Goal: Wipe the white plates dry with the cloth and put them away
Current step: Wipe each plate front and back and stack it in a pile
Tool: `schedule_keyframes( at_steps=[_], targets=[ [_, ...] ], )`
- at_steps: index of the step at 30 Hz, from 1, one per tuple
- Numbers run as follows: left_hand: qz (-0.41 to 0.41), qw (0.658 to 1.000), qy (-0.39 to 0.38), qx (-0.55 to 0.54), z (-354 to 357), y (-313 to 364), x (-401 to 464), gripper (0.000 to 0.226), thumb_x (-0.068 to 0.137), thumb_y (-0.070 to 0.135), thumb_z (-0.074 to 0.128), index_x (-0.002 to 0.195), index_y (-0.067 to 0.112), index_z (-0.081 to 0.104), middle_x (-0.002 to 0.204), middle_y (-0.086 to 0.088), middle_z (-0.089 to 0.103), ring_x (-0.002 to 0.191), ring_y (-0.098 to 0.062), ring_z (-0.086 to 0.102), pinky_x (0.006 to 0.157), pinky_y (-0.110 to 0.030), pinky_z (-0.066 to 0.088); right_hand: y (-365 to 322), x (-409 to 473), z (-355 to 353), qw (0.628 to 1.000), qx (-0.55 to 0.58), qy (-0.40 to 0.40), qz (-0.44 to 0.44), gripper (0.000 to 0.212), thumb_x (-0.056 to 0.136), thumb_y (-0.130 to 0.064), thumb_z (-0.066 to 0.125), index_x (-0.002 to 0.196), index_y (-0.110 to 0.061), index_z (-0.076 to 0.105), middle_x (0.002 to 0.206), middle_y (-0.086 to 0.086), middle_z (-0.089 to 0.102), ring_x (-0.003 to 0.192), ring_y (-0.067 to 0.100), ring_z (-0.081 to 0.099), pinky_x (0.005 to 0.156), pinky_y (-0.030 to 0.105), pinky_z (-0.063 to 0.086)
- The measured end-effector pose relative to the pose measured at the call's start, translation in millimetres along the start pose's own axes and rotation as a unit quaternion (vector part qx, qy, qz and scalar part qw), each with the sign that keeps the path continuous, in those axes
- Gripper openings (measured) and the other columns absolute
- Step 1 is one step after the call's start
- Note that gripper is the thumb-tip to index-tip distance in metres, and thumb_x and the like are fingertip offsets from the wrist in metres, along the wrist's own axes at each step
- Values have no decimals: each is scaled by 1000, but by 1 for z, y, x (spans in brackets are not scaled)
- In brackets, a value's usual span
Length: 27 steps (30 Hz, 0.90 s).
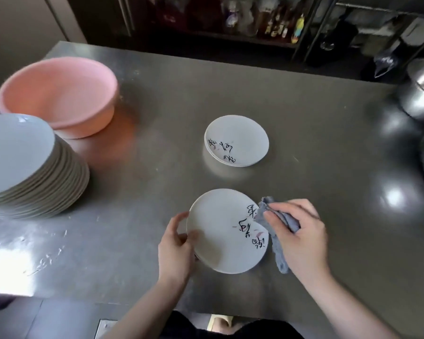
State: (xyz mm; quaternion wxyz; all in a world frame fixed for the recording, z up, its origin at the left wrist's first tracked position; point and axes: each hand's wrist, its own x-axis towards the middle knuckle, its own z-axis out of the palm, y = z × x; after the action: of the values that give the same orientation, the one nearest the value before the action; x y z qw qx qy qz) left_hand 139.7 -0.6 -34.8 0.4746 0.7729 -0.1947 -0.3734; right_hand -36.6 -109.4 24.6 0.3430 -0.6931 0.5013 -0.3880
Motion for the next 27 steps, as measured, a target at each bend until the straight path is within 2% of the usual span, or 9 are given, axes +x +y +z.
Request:
schedule_keyframes(
  at_steps=[4,8,11,13,16,18,21,24,27],
  targets=[
    [39,992,1,124,2,0,-4,36,88,17,60,112,43,53,68,7,68,62,-10,63,58,-27,49,25,-12,23,994,-42,-105,-8,14,78,-12,78,81,-25,73,90,-16,58,85,3,60,76,9,42],
    [38,974,-3,221,-9,4,14,16,84,22,66,96,31,67,83,11,66,77,-17,67,69,-33,53,37,-20,46,969,-145,-183,-80,12,77,-14,78,87,-18,74,93,-8,63,87,12,60,77,18,43],
    [65,971,-7,229,-11,10,23,19,86,16,65,88,35,64,75,16,63,66,-11,66,65,-30,53,37,-26,52,943,-228,-210,-118,13,73,-11,80,83,-18,74,87,-5,66,80,21,63,67,30,51],
    [70,973,-10,219,-11,11,28,24,86,10,64,96,30,70,73,18,61,62,-11,66,65,-30,55,37,-23,52,936,-260,-214,-99,14,74,-10,79,84,-18,73,88,-4,66,82,24,63,65,31,53],
    [69,974,-15,215,-9,11,35,26,84,5,64,100,24,73,73,16,61,64,-16,67,66,-36,58,35,2,69,940,-271,-201,-55,23,85,-13,66,106,-20,71,107,-2,65,103,25,56,85,33,48],
    [72,975,-14,209,-9,11,36,26,83,5,65,96,26,72,72,14,61,62,-18,67,65,-38,58,26,14,88,938,-243,-238,-64,27,89,-13,62,114,-18,70,112,0,63,108,24,52,91,33,42],
    [65,980,-13,189,-9,9,36,22,85,8,64,100,22,71,74,7,64,64,-23,68,66,-42,59,16,3,98,924,-193,-308,-119,25,85,-4,63,106,-13,74,105,3,66,99,27,55,86,29,41],
    [61,981,-10,186,-9,7,37,26,85,5,60,105,18,71,80,0,66,67,-28,68,67,-45,59,22,-17,68,896,-177,-381,-146,25,79,-2,67,96,-16,77,96,-2,67,87,21,56,79,23,40],
    [67,979,-14,193,-9,8,40,27,85,2,58,103,17,72,77,1,65,65,-28,68,66,-45,59,37,-15,31,908,-189,-358,-102,28,74,1,71,92,-19,78,93,-6,67,87,20,61,80,19,42]
  ],
)
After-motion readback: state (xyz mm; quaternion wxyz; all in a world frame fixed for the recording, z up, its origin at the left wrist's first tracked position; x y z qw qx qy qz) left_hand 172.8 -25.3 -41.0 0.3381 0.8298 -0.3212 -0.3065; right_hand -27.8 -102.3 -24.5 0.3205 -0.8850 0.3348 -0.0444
